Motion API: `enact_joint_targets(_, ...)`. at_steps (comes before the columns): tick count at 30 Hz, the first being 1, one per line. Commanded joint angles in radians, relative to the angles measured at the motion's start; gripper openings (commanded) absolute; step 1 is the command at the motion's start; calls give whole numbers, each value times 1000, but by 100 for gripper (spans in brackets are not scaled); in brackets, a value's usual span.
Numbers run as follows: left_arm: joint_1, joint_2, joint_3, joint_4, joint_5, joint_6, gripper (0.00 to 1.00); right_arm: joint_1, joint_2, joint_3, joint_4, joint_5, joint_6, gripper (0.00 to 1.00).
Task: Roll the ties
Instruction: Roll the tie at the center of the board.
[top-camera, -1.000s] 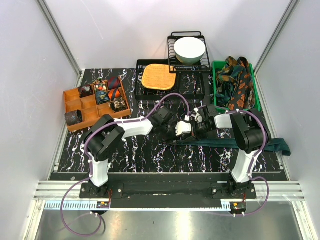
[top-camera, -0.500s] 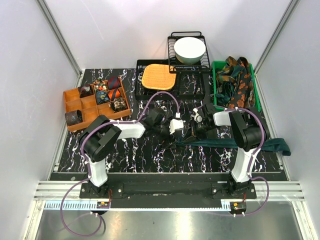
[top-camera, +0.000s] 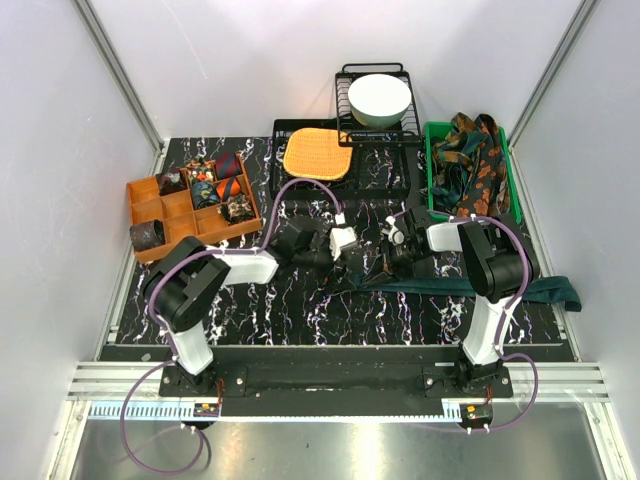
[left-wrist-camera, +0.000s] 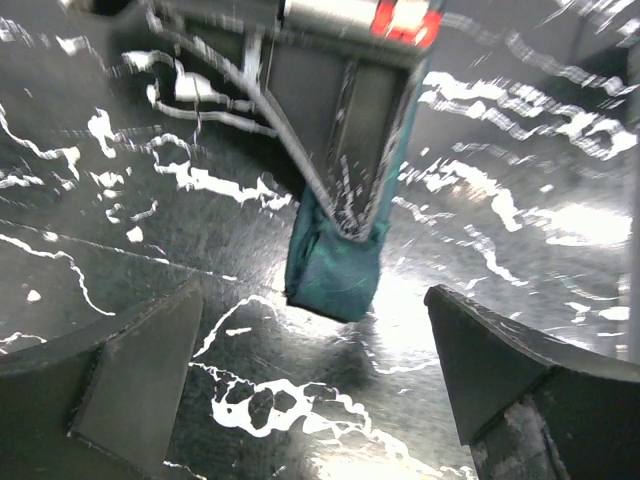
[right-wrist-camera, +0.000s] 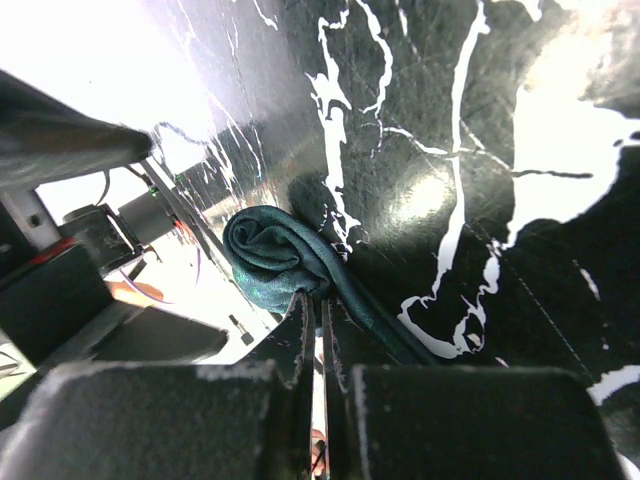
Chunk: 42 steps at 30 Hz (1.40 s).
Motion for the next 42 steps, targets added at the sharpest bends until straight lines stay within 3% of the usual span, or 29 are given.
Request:
enact_joint_targets(1, 33, -70, -53, 195, 132, -91, 99, -1, 31, 6, -24, 124, -47, 0)
enact_joint_targets(4, 33, -110, -147, 324, 105, -55, 99, 0, 30, 4, -23, 124, -50, 0)
enact_joint_targets(7, 46, -98, -186, 391, 175, 37, 99, -1, 31, 2, -26, 121, -50, 0)
enact_joint_targets(9, 63, -62, -169, 417, 244, 4, 99, -1, 33, 4, -27, 119, -51, 0)
enact_joint_targets(13, 49, -23, -106, 305, 309, 141, 99, 0, 39, 12, -41, 121, -57, 0)
enact_joint_targets(15, 45, 1, -135, 389, 306, 177, 99, -1, 46, 18, -45, 119, -60, 0)
enact_joint_targets(23, 37, 107, -112, 444, 290, 165, 99, -1, 72, 36, -79, 93, -80, 0)
enact_joint_targets(33, 30, 239, -83, 647, 240, 30, 99, -8, 112, 48, -110, 82, -100, 0)
enact_joint_targets(42, 20, 279, -57, 593, 258, 62, 61, -15, 123, 48, -118, 81, -102, 0)
